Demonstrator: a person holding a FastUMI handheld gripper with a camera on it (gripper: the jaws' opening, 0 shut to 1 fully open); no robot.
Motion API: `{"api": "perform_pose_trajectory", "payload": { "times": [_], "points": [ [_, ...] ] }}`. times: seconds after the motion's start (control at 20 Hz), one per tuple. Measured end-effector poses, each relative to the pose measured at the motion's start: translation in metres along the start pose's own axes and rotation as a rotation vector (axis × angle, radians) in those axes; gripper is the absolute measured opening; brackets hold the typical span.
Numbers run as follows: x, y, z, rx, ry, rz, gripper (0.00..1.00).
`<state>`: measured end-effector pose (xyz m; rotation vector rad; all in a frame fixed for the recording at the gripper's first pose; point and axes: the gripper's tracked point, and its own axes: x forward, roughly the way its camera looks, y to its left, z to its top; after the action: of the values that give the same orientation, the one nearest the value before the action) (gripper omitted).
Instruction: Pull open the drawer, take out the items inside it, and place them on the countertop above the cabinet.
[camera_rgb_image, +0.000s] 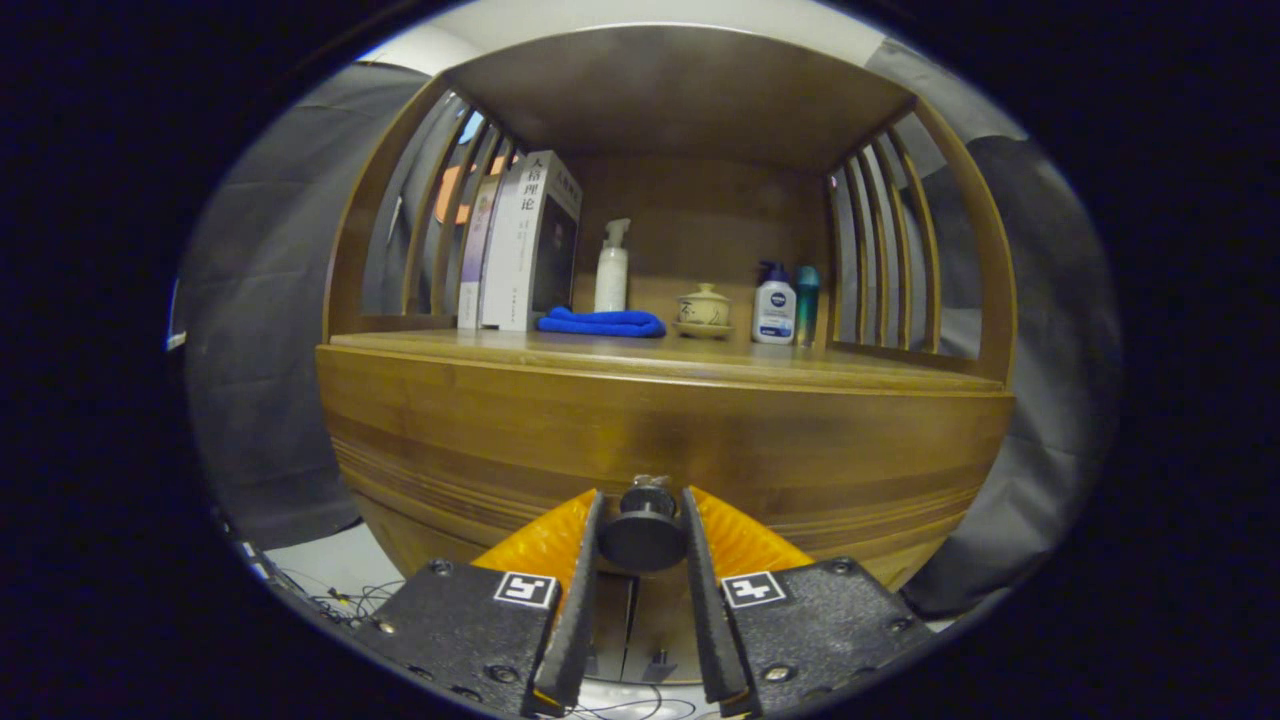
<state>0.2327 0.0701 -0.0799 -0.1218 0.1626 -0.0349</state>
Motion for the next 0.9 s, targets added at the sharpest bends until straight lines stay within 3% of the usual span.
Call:
{"api": "perform_pose_trajectory", "payload": {
  "times": [0.45,0.9],
  "points": [
    [-0.002,0.001,0.000,-0.005,0.002,-0.002,0.30],
    [-0.039,0.004,-0.007,0.019,0.009,0.000,0.29]
  ]
}}
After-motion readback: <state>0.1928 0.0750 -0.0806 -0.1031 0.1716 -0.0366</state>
